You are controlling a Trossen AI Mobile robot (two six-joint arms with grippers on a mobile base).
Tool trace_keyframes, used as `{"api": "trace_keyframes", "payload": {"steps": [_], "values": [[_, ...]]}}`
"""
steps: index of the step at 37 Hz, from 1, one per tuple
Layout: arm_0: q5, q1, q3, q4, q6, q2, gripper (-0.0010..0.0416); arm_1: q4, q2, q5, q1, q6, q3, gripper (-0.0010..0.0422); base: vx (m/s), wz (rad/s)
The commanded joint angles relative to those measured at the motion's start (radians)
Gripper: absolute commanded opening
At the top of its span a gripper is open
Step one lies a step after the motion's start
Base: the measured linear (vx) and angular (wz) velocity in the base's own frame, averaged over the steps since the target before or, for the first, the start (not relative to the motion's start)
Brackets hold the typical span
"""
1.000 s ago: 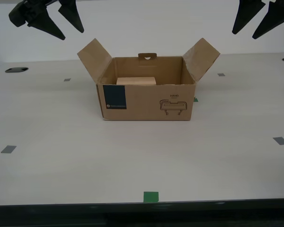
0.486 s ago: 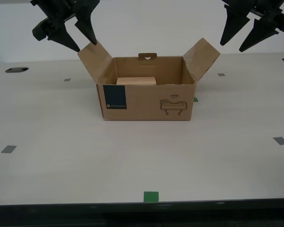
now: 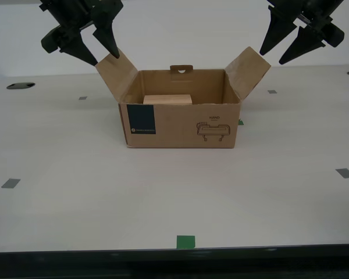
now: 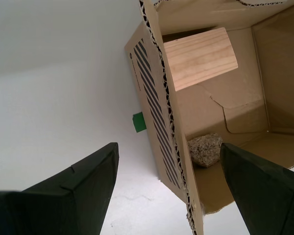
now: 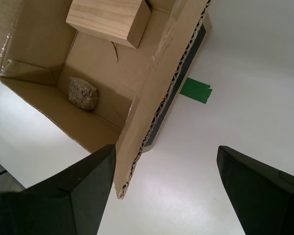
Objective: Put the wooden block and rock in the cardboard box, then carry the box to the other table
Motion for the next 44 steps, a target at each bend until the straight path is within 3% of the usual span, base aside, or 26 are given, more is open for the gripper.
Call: {"api": "trace_keyframes", "payload": {"steps": [1, 10, 15, 26, 33, 44], "values": [[-0.008, 0.0, 0.001, 0.004, 0.008, 0.001, 0.0294, 0.0, -0.001, 0.007, 0.0, 0.002, 0.0, 0.0279, 0.0, 0.0], [-0.025, 0.0, 0.001, 0.023, 0.034, 0.001, 0.0326, 0.004, -0.001, 0.007, -0.001, 0.002, 0.0, 0.0279, 0.0, 0.0], [-0.034, 0.0, 0.001, 0.055, 0.095, 0.001, 0.0337, 0.011, 0.0, 0.007, -0.001, 0.002, 0.0, 0.0279, 0.0, 0.0], [-0.125, 0.0, 0.001, 0.119, 0.241, 0.001, 0.0344, 0.019, 0.0, 0.007, -0.002, 0.0, 0.0, 0.0279, 0.0, 0.0], [-0.125, 0.0, 0.001, 0.145, 0.266, 0.019, 0.0325, 0.021, 0.0, 0.007, -0.002, -0.002, 0.0, 0.0279, 0.0, 0.0], [-0.125, 0.003, 0.0, 0.217, 0.274, 0.137, 0.0315, 0.061, 0.0, 0.007, -0.003, -0.037, -0.005, 0.0279, 0.0, 0.0]]}}
